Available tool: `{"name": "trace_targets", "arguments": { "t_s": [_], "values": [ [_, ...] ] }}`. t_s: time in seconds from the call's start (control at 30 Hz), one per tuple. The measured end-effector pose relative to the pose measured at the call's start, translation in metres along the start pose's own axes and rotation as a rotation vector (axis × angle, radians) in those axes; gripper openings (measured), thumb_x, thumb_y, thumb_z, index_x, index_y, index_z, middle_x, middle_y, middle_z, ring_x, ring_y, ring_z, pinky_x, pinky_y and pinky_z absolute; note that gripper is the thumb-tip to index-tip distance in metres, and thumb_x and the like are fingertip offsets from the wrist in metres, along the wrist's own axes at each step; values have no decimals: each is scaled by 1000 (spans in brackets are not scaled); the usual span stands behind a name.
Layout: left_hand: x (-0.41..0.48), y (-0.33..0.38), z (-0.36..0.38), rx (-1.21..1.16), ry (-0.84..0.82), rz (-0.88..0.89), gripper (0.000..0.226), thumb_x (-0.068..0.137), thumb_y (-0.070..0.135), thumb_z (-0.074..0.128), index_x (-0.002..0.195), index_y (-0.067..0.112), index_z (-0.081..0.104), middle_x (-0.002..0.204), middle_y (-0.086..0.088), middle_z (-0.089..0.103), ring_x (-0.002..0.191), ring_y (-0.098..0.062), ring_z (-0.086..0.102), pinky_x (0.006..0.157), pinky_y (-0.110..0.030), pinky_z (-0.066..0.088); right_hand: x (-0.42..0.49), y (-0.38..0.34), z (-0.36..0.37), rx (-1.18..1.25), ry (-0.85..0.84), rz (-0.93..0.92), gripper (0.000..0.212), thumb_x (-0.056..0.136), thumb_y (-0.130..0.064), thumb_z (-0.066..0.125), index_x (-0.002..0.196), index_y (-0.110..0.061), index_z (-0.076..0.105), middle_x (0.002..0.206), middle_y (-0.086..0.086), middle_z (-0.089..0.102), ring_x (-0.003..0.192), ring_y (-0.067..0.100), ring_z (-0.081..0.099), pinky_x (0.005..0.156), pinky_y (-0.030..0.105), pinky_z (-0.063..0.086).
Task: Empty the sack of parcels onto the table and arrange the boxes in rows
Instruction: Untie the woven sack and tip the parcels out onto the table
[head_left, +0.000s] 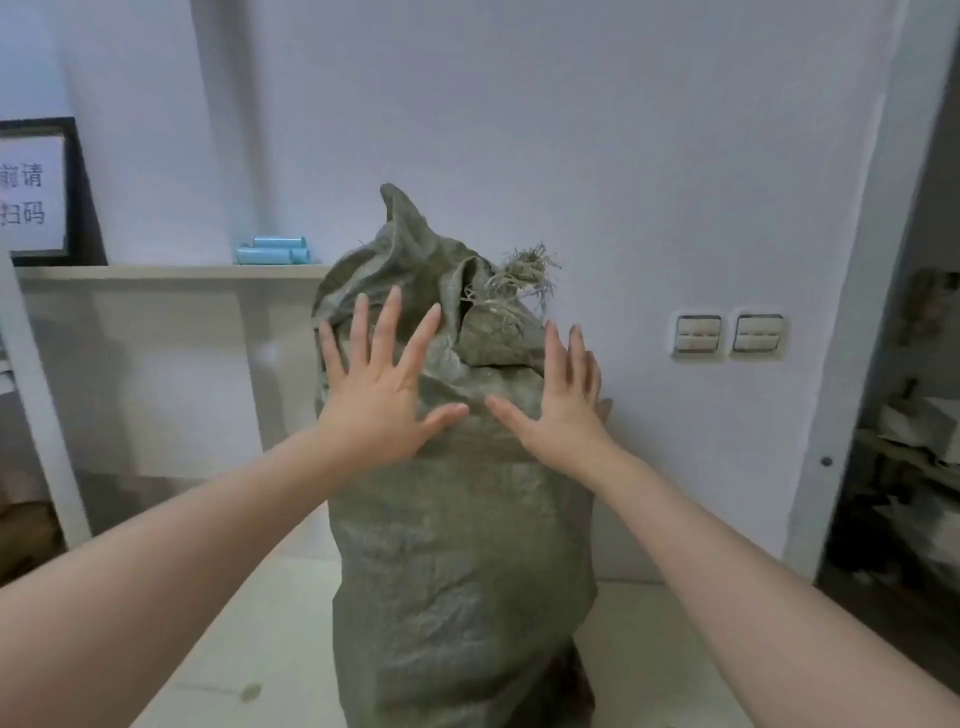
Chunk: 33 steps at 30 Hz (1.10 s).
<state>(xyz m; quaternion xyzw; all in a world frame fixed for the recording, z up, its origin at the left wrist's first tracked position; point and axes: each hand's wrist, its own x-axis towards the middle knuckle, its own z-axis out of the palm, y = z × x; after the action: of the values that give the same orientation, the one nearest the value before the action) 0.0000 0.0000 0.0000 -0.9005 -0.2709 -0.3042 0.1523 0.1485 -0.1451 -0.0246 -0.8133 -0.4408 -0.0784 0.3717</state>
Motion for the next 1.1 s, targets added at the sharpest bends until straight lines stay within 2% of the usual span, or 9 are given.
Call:
{"name": "trace_targets", "arguments": {
  "t_s": [0.23, 0.33, 0.43, 0.5, 0.6, 0.7, 0.8, 0.97, 1.1],
  "values": [
    [83, -37, 0, -200, 82, -237, 124, 61, 95, 32, 146, 31, -33, 158, -9, -32, 144, -37, -29, 112, -66, -13, 64, -30, 12, -186, 82, -98, 90, 87, -73, 41, 148, -48, -20, 156, -8, -37, 148, 33, -22, 113, 71, 5],
    [105, -41, 6, -333, -8, -227, 130, 56, 96, 28, 144, 27, -38, 165, -4, 4, 151, -26, -13, 109, -64, -22, 71, -31, 25, -144, -27, -27, 87, 91, -68, 39, 150, -42, -20, 164, -3, -18, 150, 29, -17, 114, 71, 1],
    [105, -26, 16, -407, -65, -96, 136, 60, 95, 35, 143, 18, -40, 146, 7, 50, 148, -17, 22, 105, -58, -30, 65, -29, 36, -119, -57, 2, 85, 96, -59, 38, 155, -26, -14, 166, 1, 2, 152, 21, -4, 119, 61, -3],
    [97, -14, 20, -388, -47, -27, 139, 61, 94, 41, 144, 16, -38, 136, 6, 59, 144, -17, 33, 107, -57, -30, 62, -29, 35, -102, -20, 18, 73, 100, -48, 41, 156, -16, 7, 164, 5, 15, 152, 21, 5, 121, 55, -3],
    [85, -7, 18, -198, -72, 30, 142, 55, 99, 36, 150, 14, -27, 151, -6, 43, 146, -25, 26, 109, -63, -24, 59, -32, 29, -155, 61, -25, 34, 97, -19, 50, 131, -18, 51, 148, 7, 41, 146, 26, 20, 120, 55, 11],
    [71, -10, 6, -38, -139, 77, 127, 56, 100, 26, 156, 23, 9, 152, -12, 34, 146, -34, 15, 109, -70, -16, 53, -35, 30, -241, 127, -126, 32, 93, -16, 54, 123, -21, 65, 149, 5, 37, 137, 27, 22, 115, 51, 22],
    [57, -13, -2, -58, -127, 99, 93, 65, 95, 30, 136, 39, 50, 136, -10, 39, 139, -35, 20, 110, -69, -15, 43, -41, 24, -234, 237, -198, 19, 89, -15, 60, 96, -26, 74, 160, -3, 18, 143, 30, 9, 117, 54, 15],
    [31, -21, -4, -194, 65, 117, 37, 85, 69, 50, 101, 40, 68, 122, 4, 35, 131, -27, 27, 113, -65, -9, 40, -55, 11, -197, 149, -296, 6, 89, -26, 66, 94, -28, 65, 165, 5, -12, 149, 36, -15, 118, 62, 0],
    [13, -32, -6, -167, 32, 164, 35, 90, 60, 49, 109, 39, 68, 160, 12, 17, 150, -21, 3, 110, -67, -15, 43, -67, 7, -157, 151, -95, 86, 67, -54, 81, 133, -22, 36, 162, 11, -19, 149, 34, -11, 118, 57, 6]
  ]
}}
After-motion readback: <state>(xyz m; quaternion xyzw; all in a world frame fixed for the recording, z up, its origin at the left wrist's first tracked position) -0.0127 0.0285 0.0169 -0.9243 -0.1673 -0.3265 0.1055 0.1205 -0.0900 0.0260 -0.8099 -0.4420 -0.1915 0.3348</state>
